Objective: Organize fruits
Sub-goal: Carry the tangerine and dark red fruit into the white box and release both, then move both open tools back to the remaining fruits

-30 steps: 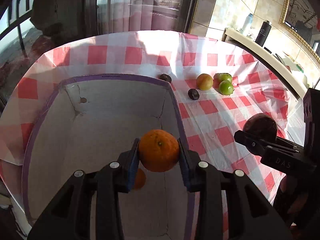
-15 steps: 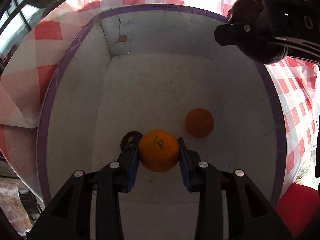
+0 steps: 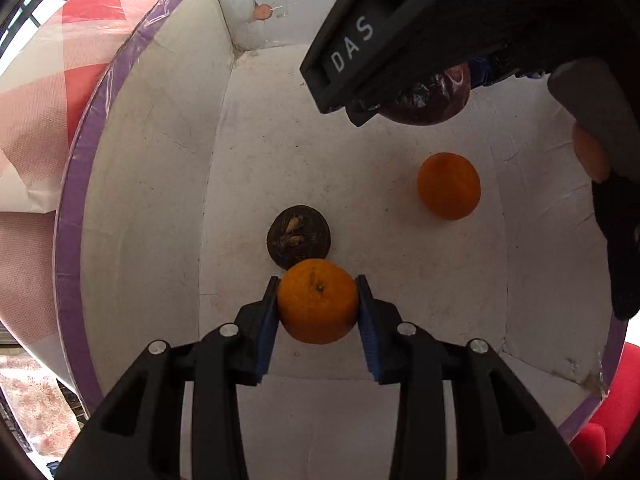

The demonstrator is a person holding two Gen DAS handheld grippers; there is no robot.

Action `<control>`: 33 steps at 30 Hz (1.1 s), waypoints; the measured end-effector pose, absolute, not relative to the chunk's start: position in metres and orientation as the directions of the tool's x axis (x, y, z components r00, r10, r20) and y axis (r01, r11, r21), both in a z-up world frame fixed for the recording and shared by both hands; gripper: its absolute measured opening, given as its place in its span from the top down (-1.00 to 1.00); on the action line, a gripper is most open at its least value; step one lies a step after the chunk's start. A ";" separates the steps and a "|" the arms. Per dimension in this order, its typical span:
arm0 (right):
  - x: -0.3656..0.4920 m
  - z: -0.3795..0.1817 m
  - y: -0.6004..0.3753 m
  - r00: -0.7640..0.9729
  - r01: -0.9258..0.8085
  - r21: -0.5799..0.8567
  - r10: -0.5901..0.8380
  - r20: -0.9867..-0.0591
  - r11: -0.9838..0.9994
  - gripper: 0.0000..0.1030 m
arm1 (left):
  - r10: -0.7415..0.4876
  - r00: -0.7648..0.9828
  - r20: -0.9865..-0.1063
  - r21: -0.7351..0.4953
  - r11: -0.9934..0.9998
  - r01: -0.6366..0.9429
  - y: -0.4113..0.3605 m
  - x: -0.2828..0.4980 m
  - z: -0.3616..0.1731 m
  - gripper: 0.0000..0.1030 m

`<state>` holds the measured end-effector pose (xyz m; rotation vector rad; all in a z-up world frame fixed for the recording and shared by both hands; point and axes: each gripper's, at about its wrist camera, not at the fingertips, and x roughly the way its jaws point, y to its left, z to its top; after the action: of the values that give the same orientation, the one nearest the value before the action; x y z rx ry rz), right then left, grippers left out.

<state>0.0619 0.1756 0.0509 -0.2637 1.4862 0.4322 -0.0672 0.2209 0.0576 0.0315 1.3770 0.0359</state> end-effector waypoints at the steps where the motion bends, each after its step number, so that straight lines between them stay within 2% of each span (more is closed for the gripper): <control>1: 0.061 0.045 0.176 0.017 -0.431 0.087 0.104 -0.994 0.898 -0.18 | 0.041 0.187 -0.982 0.040 0.999 -0.007 0.222 -0.067 0.057 0.29; 14: 0.061 0.022 0.161 -0.032 -0.382 0.078 0.071 -0.997 0.921 -0.22 | 0.017 0.129 -0.991 0.014 1.000 -0.024 0.232 -0.055 0.053 0.25; 18: 0.069 0.031 0.152 -0.005 -0.359 0.112 0.117 -0.993 0.927 -0.53 | 0.017 0.137 -0.990 0.012 0.999 -0.033 0.229 -0.057 0.052 0.02; 22: 0.073 0.043 0.148 0.018 -0.347 0.130 0.145 -0.989 0.929 -0.54 | 0.007 0.162 -0.987 -0.003 0.998 -0.059 0.229 -0.062 0.057 -0.31; 24: 0.070 0.053 0.143 0.038 -0.333 0.157 0.180 -0.983 0.930 -0.54 | -0.004 0.196 -0.981 -0.020 0.997 -0.080 0.231 -0.065 0.064 -0.66; 29: 0.051 0.100 0.112 0.185 -0.319 0.286 0.355 -0.916 0.904 -0.60 | -0.019 0.292 -0.956 -0.070 0.984 -0.164 0.246 -0.067 0.084 -0.72; 33: 0.033 0.153 0.087 0.361 -0.365 0.307 0.438 -0.823 0.879 -0.70 | 0.012 0.406 -0.914 -0.083 0.973 -0.215 0.245 -0.067 0.112 -0.79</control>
<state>0.0330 0.0870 0.1525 0.0753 1.0843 0.5177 -0.0665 0.2452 0.1119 -0.1990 1.1462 0.1439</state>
